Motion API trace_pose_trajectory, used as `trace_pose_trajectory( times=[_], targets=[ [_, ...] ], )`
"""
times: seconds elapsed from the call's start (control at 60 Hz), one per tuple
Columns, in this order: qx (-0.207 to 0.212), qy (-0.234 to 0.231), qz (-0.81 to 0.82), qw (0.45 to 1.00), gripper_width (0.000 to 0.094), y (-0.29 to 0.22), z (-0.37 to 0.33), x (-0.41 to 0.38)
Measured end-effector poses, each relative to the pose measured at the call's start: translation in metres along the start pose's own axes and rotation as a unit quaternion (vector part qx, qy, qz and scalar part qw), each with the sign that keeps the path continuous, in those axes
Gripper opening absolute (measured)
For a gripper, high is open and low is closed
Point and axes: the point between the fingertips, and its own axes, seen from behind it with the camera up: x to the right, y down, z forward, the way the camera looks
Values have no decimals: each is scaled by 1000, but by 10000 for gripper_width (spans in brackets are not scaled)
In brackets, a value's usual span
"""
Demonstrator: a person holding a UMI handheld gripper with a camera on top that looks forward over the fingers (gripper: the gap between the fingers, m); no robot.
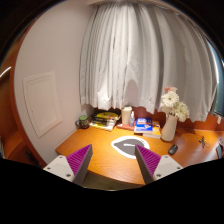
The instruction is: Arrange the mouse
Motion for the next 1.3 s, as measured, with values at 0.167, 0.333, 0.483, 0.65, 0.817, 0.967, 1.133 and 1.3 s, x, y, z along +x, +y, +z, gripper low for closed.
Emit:
trace_pose_trajectory(
  times=[0.167,0.333,0.483,0.65,0.817,0.967,1.133,1.3],
  targets=[
    [-15,18,11,1000,861,34,12,25],
    [-65,63,33,995,860,108,25,86],
    [-120,119,56,984,860,183,31,171],
    [-153,170,83,970,860,230,57,264],
    [-161,177,101,966,844,235,116,331],
    [-165,168,94,967,845,218,176,376],
    [-182,145,101,967,843,207,235,401],
    [-185,120,90,971,851,187,276,408]
  ],
)
